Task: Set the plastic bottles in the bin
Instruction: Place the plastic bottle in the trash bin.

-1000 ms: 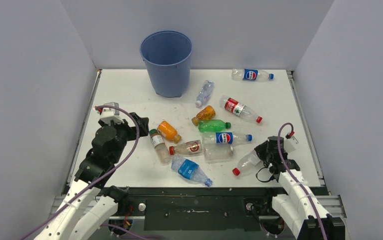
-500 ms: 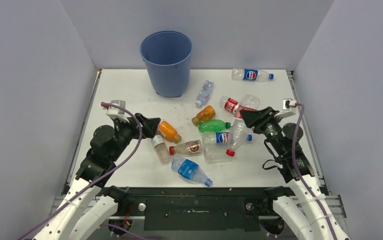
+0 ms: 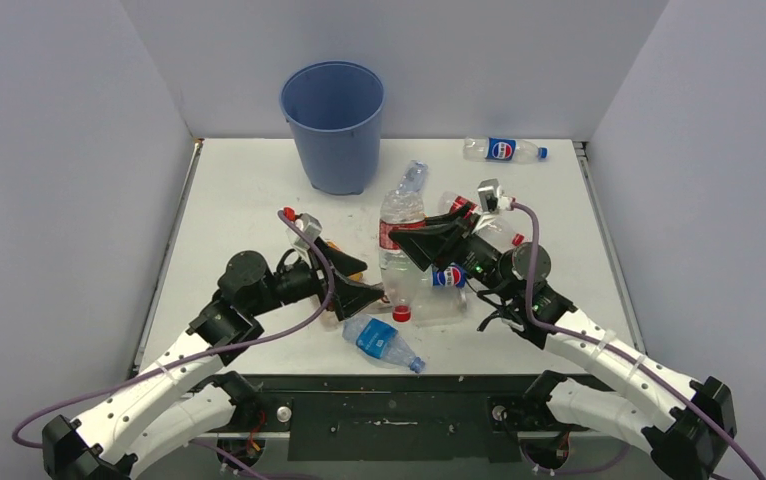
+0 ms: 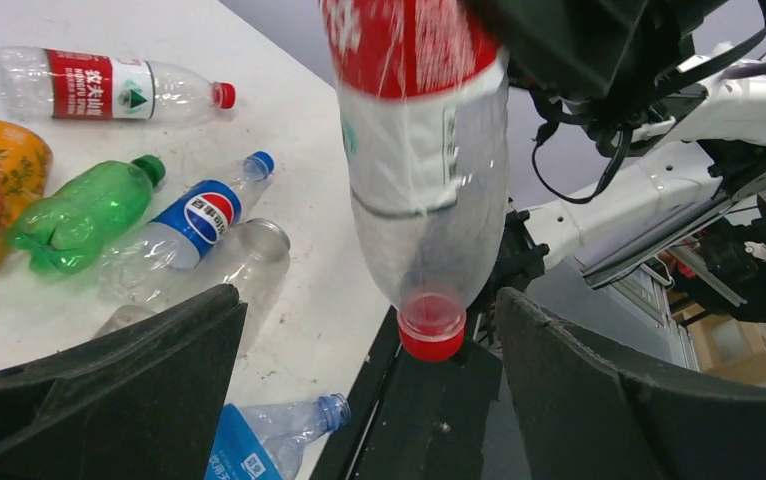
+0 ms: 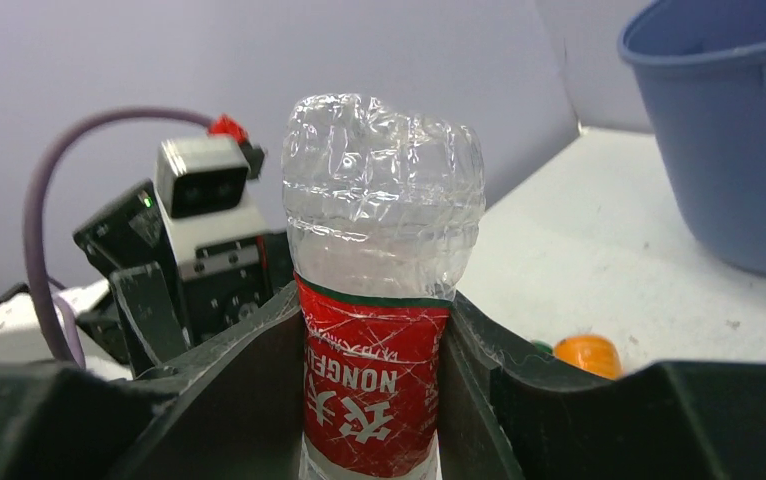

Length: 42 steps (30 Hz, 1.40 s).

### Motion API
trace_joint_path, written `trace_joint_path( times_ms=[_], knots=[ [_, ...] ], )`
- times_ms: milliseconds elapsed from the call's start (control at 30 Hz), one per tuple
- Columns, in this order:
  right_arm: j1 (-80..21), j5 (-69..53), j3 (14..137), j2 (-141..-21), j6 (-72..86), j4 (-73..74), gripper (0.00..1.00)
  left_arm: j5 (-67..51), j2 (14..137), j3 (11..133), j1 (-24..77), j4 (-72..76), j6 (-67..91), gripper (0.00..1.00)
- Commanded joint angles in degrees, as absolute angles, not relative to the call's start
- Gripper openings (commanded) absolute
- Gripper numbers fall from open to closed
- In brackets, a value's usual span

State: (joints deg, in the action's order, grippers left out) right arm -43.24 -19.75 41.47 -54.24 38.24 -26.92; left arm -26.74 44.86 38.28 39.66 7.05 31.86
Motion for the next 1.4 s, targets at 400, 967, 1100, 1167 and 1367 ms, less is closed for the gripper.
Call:
trace_joint_path(
  times_ms=[400, 967, 1100, 1167, 1367],
  knots=[
    [-43.2, -8.6, 32.6, -56.3, 49.7, -64.5, 0.05, -28.2, 49.6, 34.6, 45.2, 28.2, 36.4, 0.97],
    [-43.1, -7.3, 36.4, -53.6, 46.3, -47.5, 0.92, -24.1, 50.4, 38.0, 46.6, 23.3, 30.6, 0.00],
    [-43.1, -4.6, 42.3, -48.5, 37.2, -26.4, 0.90, -15.6, 47.7, 42.7, 46.4, 11.2, 24.4, 0.00],
    [-43.1, -3.4, 44.5, -44.9, 32.7, -18.2, 0.90, -12.3, 47.0, 46.3, 46.4, 3.7, 20.0, 0.00],
    [-43.1, 2.4, 52.4, -36.6, 22.9, 3.8, 0.90, -5.8, 47.7, 56.3, 46.5, -18.3, 5.1, 0.00]
  ],
)
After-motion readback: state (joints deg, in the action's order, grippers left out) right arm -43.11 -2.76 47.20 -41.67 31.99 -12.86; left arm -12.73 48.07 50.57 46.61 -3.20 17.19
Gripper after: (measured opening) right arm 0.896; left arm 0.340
